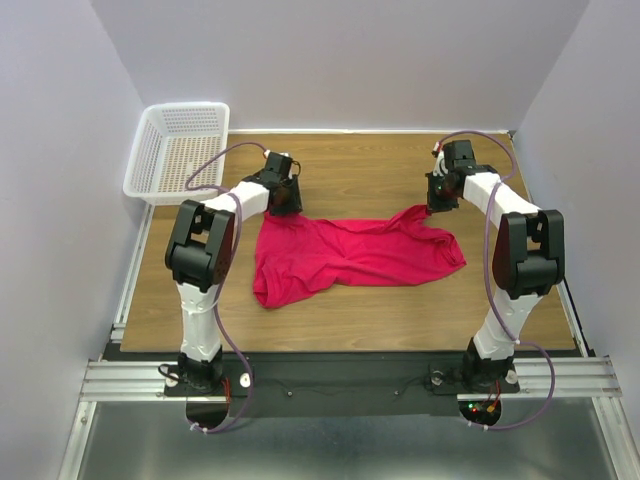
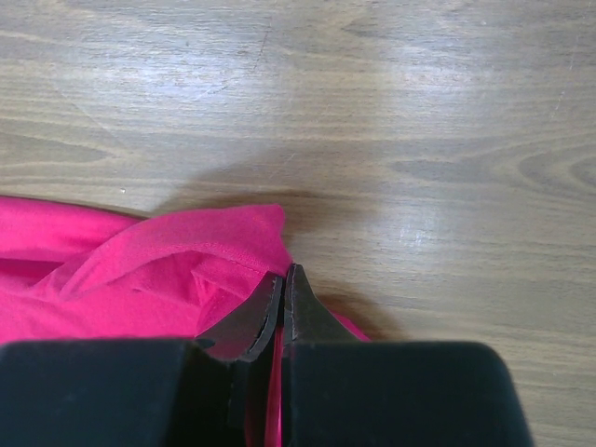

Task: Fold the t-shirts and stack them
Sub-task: Flatten the tshirt out

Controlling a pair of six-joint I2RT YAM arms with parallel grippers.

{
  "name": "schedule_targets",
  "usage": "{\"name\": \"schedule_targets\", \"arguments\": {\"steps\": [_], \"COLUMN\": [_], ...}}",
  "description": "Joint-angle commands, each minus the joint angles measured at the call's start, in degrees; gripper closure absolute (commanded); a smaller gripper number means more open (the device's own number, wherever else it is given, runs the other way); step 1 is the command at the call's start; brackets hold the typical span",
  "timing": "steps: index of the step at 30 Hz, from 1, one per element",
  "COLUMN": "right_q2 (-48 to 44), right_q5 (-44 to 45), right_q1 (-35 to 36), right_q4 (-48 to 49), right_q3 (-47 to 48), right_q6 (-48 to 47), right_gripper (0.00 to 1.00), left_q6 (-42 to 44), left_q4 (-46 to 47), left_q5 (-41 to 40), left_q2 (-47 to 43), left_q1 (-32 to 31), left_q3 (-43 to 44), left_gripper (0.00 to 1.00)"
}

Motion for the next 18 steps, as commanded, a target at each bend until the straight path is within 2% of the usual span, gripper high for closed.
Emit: {"name": "schedule_targets", "arguments": {"steps": [1,4,5,6,7,10,16,17,18], "right_q2": [-2.5,-2.7,-2.8,-2.7,-2.7,-2.6,-2.7,-2.7,-2.7], "right_q5": [0.3,0.6,0.7,0.8,0.7,0.8,1.5,1.6,1.5], "right_q1": [0.5,0.5,0.5,0.4,0.5,0.5,0.5,0.5,0.4], "right_q4": [1.3,1.3,1.3,1.3,1.3,1.4,1.4,1.4,1.4], "right_q3": [-0.7,-0.8,-0.9,-1.0,-1.0,-1.1,-1.1,-1.0,-1.0], "right_q6": [-0.2,-0.4,-0.4,-0.3,-0.3,-0.3,-0.2,-0.1,-0.1], "right_gripper": [0.99,0.99,0.99,0.99,0.99,0.99,0.99,0.99,0.99], "left_q6": [3.3,3.7,3.9,4.1,4.4,5.9,12.3,12.7,13.1], "left_q4": [-2.7,-3.6,-4.2,-4.4,-4.9,-5.2,-5.9,-6.1,-6.1], "left_q5": [-3.4,-5.8,-6.5,-8.0,-8.7,-11.6,-15.3,-15.0,-14.9], "left_q2": [1.9,3.1,3.4,3.6,4.1,5.0,6.2,6.2,6.2], "left_q1": [-3.2,-5.7,-6.4,-7.5,-7.9,-9.2,-11.1,-11.1,-11.2], "left_q3": [3.5,3.7,3.7,3.6,3.7,4.9,13.9,14.9,16.5], "left_gripper": [0.51,0.55,0.67,0.72,0.83,1.00,1.00,0.99,0.93]}}
